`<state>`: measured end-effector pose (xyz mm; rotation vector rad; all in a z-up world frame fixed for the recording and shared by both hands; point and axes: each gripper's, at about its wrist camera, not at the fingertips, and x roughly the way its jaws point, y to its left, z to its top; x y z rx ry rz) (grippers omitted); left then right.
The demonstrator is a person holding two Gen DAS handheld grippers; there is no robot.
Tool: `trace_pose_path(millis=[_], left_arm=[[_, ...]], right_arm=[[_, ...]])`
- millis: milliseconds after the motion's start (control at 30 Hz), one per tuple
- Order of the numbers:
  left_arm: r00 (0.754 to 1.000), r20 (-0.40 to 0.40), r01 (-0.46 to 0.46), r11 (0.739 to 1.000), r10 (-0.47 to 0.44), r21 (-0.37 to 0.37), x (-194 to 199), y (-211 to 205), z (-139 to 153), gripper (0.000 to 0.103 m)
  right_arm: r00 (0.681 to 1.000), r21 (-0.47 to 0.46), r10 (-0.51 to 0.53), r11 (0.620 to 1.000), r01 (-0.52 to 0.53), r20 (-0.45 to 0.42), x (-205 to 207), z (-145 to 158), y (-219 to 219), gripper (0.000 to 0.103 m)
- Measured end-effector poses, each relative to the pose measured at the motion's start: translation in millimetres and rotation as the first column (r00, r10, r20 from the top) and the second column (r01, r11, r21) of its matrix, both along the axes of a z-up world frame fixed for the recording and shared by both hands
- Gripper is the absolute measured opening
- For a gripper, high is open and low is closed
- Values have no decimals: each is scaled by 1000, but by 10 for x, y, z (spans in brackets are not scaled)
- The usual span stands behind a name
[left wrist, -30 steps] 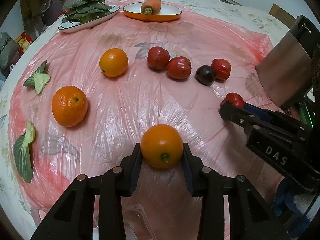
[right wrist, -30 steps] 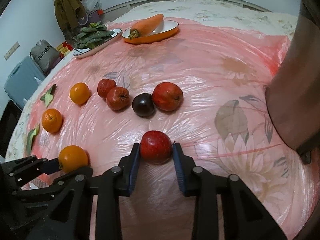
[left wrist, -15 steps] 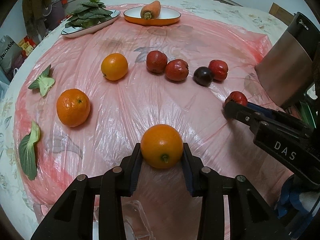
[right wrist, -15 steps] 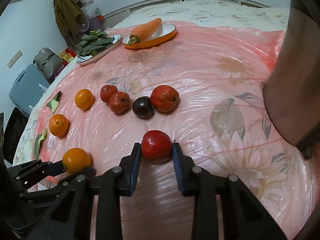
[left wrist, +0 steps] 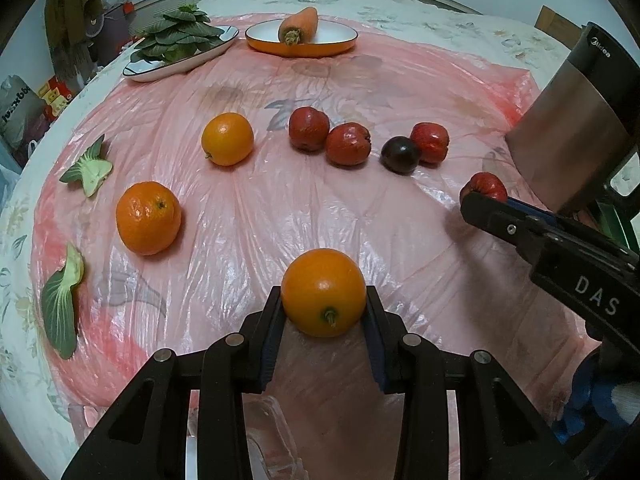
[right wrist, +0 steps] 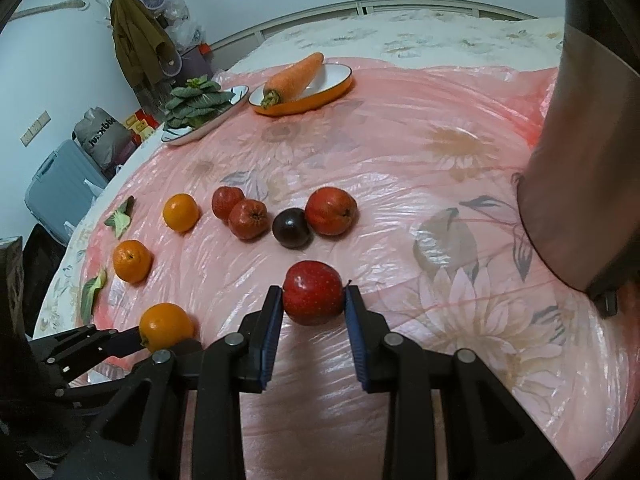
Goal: Organize fruits
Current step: 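Lift and carry the apple and orange toward the green tray with both grippers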
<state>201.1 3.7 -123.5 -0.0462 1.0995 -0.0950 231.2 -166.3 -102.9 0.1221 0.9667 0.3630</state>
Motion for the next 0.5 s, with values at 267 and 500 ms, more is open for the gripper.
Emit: trace_pose_path(millis=[267,500], left_arm=[[1000,16,10,1000,-10,0,-39,-51,74,33],[999,29,17,1000,-17,-6,-86,-108,149,33]], right_arm=[[1000,9,-4,1000,3,31,-149,127,-72,49],[999,6,-10,1000,10,44,-303,198,-155,49]])
